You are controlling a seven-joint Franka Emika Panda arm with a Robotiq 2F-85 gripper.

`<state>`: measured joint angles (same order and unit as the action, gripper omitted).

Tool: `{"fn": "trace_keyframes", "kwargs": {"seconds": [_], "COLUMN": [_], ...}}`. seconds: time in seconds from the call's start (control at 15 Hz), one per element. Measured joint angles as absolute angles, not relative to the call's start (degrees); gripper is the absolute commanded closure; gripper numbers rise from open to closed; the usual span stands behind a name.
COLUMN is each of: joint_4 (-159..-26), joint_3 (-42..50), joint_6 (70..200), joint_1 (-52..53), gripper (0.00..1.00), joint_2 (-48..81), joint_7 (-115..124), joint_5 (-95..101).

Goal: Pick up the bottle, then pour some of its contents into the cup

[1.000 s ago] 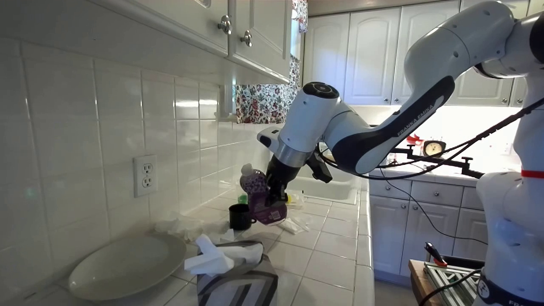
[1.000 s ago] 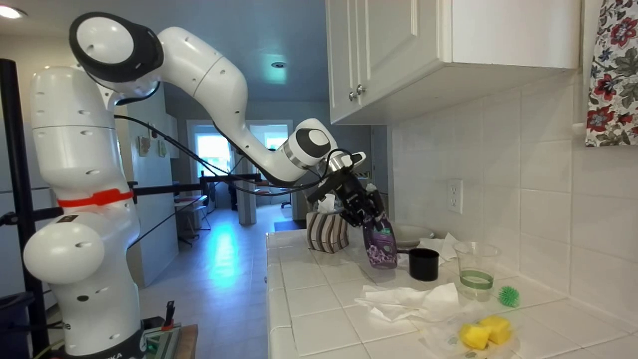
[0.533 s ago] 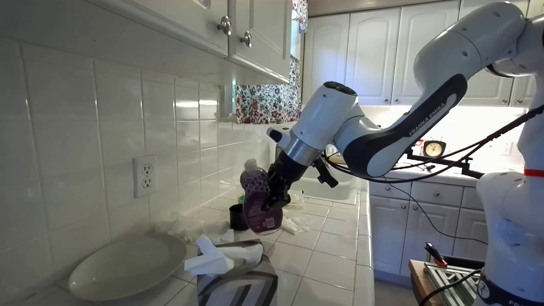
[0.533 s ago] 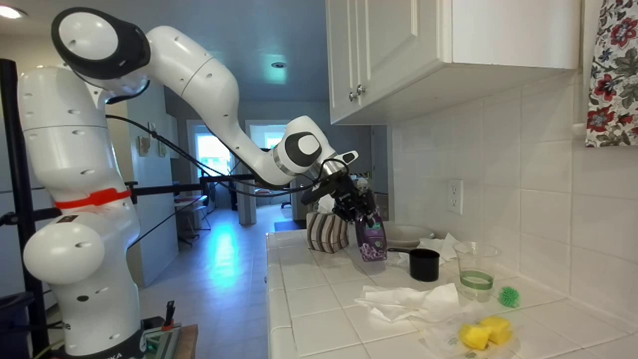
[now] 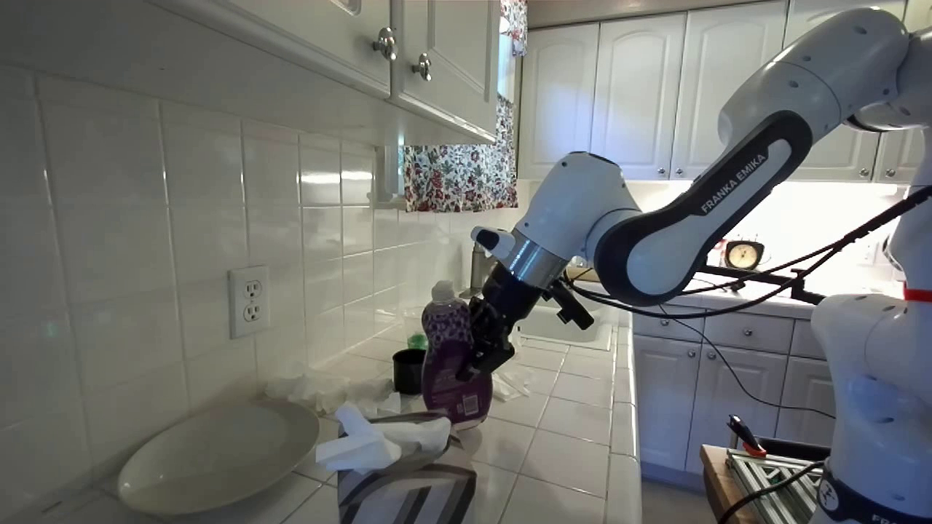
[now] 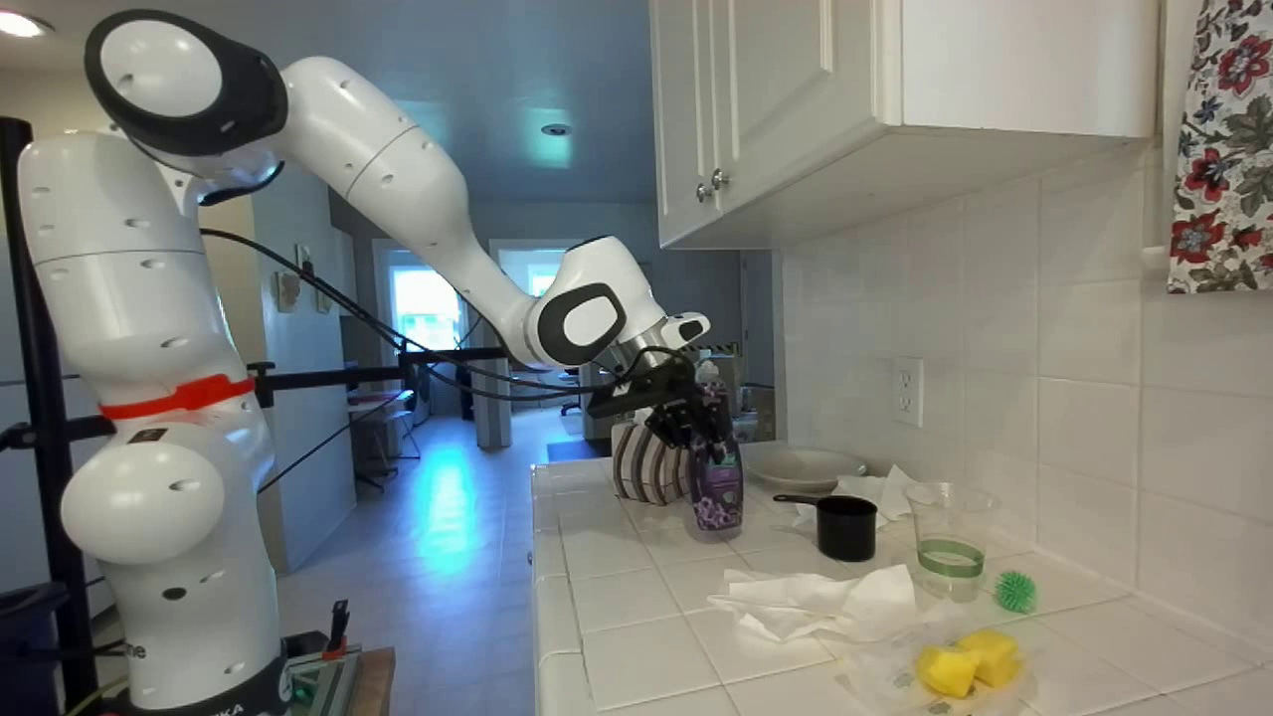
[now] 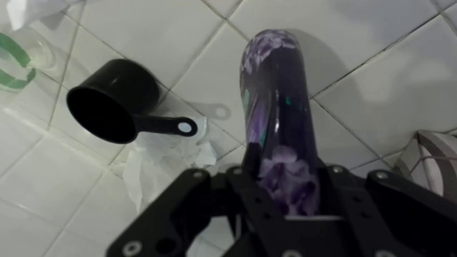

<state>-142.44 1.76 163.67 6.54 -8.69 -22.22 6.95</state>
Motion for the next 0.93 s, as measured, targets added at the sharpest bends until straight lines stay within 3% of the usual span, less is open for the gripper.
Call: {"fn": "trace_keyframes", "kwargs": {"seconds": [0.47,0.53,0.6,0.73,0.93], "joint_4": [-143.5,-143.5,-143.5,-143.5,-143.5], "joint_3": [6.3,6.9,7.5,8.2,8.4], "joint_6": [162.0,161.1,160.3,158.5,156.6], "joint_1": [10.6,11.0,11.2,11.2,11.0], "gripper": [0.92,0.87,0.45,0.38,0.16], "joint_2": [-10.6,-10.8,-11.0,-11.5,-12.1], "joint_7": [-38.3,-40.0,-41.3,-43.3,-44.9], "joint_5": [-4.9,-6.3,-7.4,-8.6,-9.2]}}
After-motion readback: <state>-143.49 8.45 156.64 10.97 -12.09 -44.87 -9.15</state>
